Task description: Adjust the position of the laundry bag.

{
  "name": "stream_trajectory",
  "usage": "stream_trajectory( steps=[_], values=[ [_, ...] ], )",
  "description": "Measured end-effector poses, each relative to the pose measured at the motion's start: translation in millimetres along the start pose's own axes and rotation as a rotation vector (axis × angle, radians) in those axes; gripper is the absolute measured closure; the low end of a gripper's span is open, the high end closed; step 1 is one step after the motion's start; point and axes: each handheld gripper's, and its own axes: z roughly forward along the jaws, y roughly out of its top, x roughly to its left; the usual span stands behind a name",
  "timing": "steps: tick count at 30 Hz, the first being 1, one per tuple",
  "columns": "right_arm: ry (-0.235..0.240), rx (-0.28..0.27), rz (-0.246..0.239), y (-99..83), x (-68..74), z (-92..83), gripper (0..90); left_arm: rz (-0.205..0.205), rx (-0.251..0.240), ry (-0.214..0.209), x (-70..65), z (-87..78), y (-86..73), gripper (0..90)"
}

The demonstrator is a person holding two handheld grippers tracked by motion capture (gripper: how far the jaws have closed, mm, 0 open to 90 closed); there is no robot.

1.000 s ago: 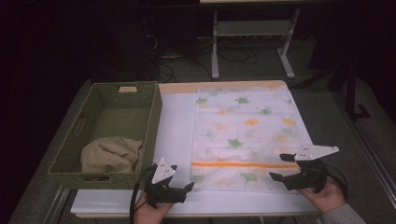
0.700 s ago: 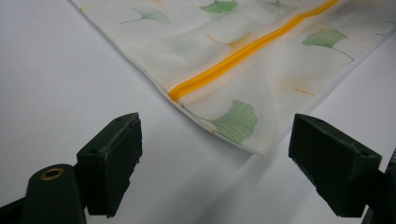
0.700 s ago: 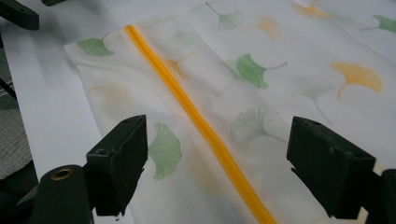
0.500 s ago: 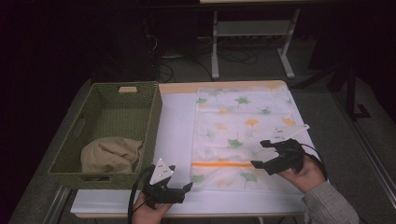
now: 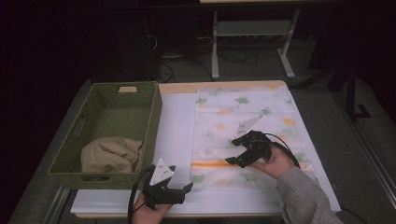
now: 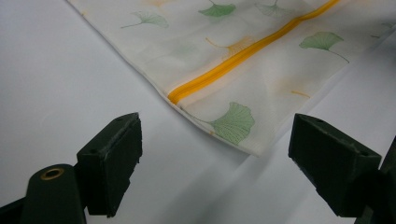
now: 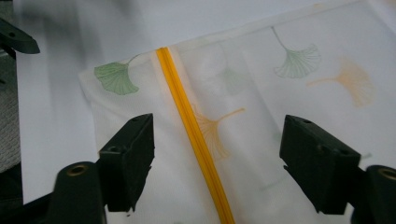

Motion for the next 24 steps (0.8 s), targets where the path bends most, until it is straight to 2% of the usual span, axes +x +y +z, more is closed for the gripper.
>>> stream_trajectory(
  steps=[1, 4, 6, 8, 9, 10, 12, 14, 18, 20, 24],
  values=[
    [0.0, 0.0, 0.0, 0.0, 0.0, 0.0, 26.5, 0.0, -0.003, 0.001, 0.0, -0.3, -0.1, 16.8],
    [0.015, 0.051, -0.023, 6.3, 0.2, 19.7, 31.6, 0.002, -0.004, 0.002, -0.1, -0.5, 0.9, 17.0],
    [0.016, 0.067, -0.029, 7.0, 0.8, 25.0, 32.3, 0.003, -0.003, 0.0, -0.3, 0.0, 0.7, 17.0],
    [0.03, 0.106, -0.051, 8.2, 1.5, 40.1, 37.4, 0.006, 0.003, -0.007, -0.2, 1.1, -0.1, 17.9],
    [0.03, 0.106, -0.051, 8.2, 1.5, 40.1, 37.4, 0.006, 0.003, -0.007, -0.2, 1.1, -0.1, 18.6],
    [0.036, 0.136, -0.06, 8.7, 2.1, 49.1, 40.8, 0.007, 0.005, -0.007, 0.2, 1.3, -0.2, 18.7],
    [0.038, 0.145, -0.064, 8.9, 2.1, 52.2, 41.7, 0.007, 0.004, -0.007, 0.5, 0.9, -0.2, 18.7],
    [0.045, 0.177, -0.071, 9.4, 2.3, 62.2, 46.2, 0.004, 0.001, -0.004, 0.9, -0.1, 0.0, 18.7],
    [0.049, 0.2, -0.084, 9.0, 2.7, 68.1, 50.0, 0.004, -0.001, -0.001, 1.3, -0.5, 0.1, 18.7],
    [0.051, 0.217, -0.098, 8.4, 3.1, 71.5, 55.1, 0.005, 0.0, -0.002, 1.9, -0.3, -0.4, 18.7],
    [0.051, 0.233, -0.101, 10.2, 3.4, 72.0, 57.7, 0.007, 0.005, -0.001, 1.5, 0.9, -0.9, 19.2]
  ],
)
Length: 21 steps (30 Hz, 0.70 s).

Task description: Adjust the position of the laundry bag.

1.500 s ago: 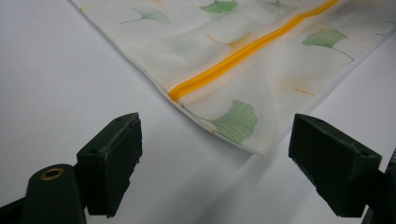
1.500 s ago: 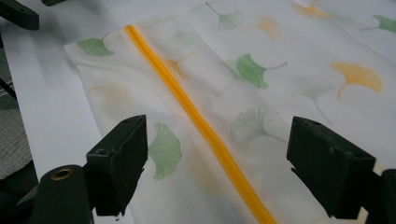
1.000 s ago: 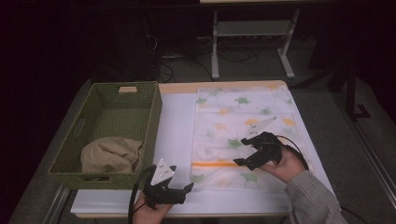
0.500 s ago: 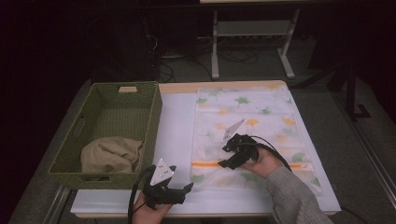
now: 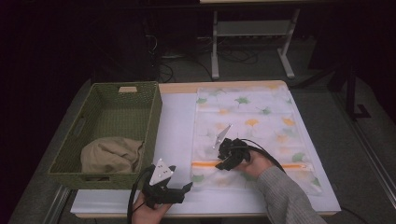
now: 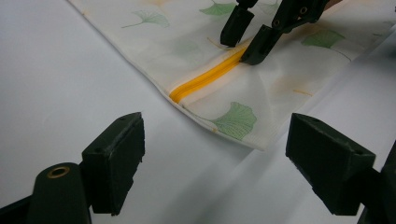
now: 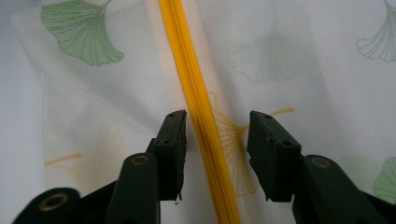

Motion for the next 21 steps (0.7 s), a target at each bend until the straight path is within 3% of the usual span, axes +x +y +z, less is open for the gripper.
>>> stream_trajectory(
  steps=[5, 15, 21],
  values=[
    [0.015, 0.021, -0.016, 3.6, -0.3, 0.2, 64.5, 0.001, 0.001, -0.001, -0.6, 0.4, 0.2, 19.4],
    [0.049, 0.0, 0.025, 1.6, -9.4, -0.1, 84.8, -0.001, -0.012, -0.003, -1.9, -0.9, 1.1, 19.6],
    [0.06, -0.015, 0.017, 1.5, -7.4, -3.8, 85.9, -0.006, -0.013, -0.004, -1.1, -1.6, 1.0, 19.5]
  ],
)
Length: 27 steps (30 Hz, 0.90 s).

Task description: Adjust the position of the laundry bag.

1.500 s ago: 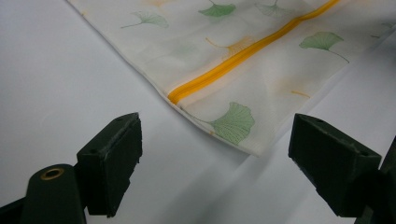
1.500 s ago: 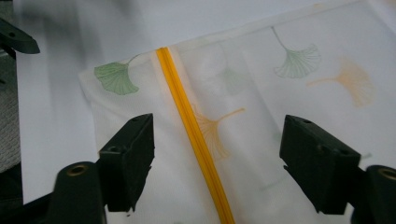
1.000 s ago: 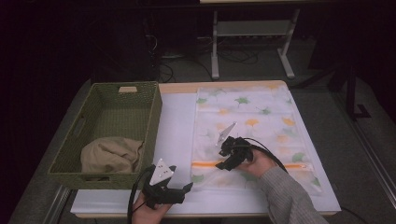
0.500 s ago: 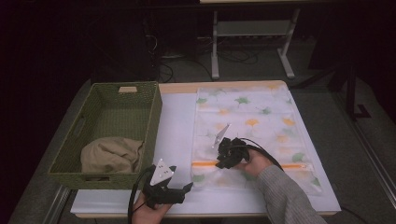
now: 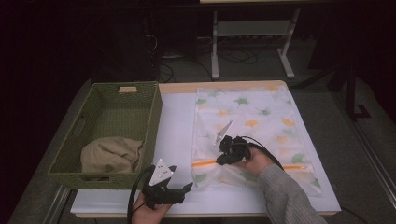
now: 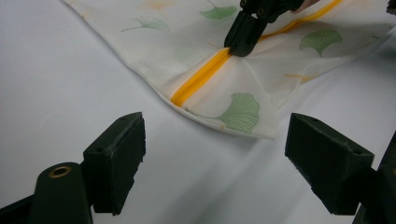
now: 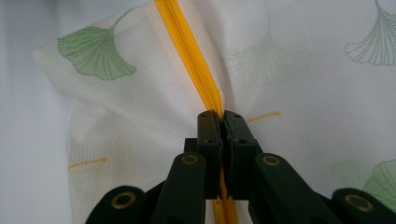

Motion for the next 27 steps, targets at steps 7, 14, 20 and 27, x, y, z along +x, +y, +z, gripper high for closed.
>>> stream_trajectory(
  steps=[7, 14, 20, 27],
  values=[
    [0.027, -0.022, -0.018, 1.2, 11.7, -7.8, 85.8, -0.003, -0.005, 0.003, 1.0, -1.8, 0.0, 19.5],
    [0.047, -0.022, -0.034, 1.8, 20.8, -11.6, 85.3, -0.008, -0.009, 0.002, 1.6, -2.2, -0.1, 19.5],
    [0.073, -0.044, -0.025, 2.7, 26.7, -13.0, 77.9, -0.006, -0.009, -0.008, 2.1, -1.1, -0.4, 19.5],
    [0.036, -0.141, 0.004, -4.8, 32.7, -31.0, 64.8, -0.003, -0.007, -0.01, 1.7, -0.3, -0.5, 19.5]
  ],
)
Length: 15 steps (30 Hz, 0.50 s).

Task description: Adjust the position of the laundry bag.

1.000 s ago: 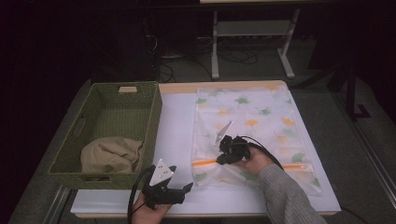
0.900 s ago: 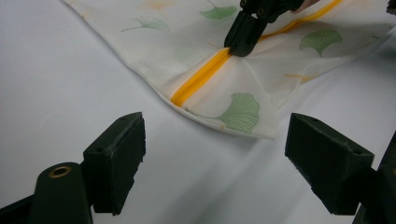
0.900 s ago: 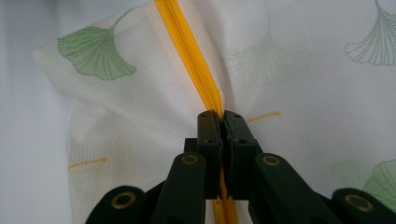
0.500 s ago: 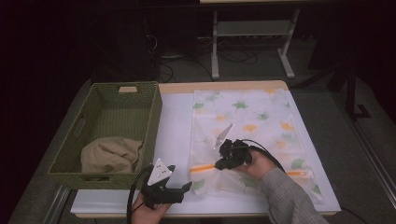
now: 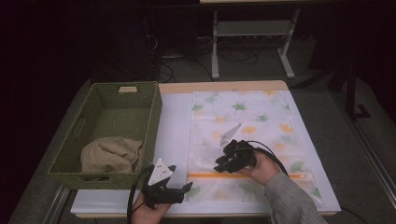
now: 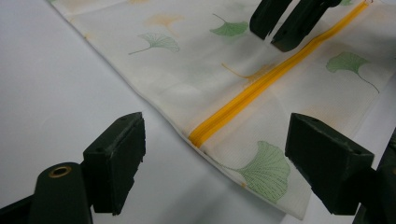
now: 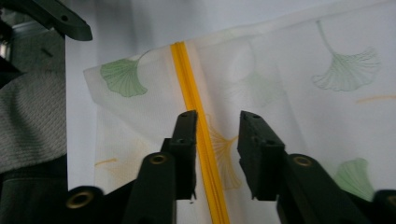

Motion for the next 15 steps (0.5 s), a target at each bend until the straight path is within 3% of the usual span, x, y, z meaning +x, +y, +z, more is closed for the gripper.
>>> stream_trajectory(
  steps=[5, 9, 15],
  values=[
    [-0.026, 0.004, 0.026, -9.2, 1.2, -10.3, 60.9, -0.002, -0.007, -0.001, 0.5, 0.1, 0.0, 19.5],
    [-0.055, -0.068, 0.064, -24.4, 3.8, -27.4, 52.0, -0.007, -0.018, 0.011, 0.4, -0.7, 0.2, 18.6],
    [-0.108, -0.109, 0.086, -43.9, 11.5, -43.7, 47.7, 0.001, -0.013, 0.012, -0.3, 0.5, 0.1, 18.4]
  ],
)
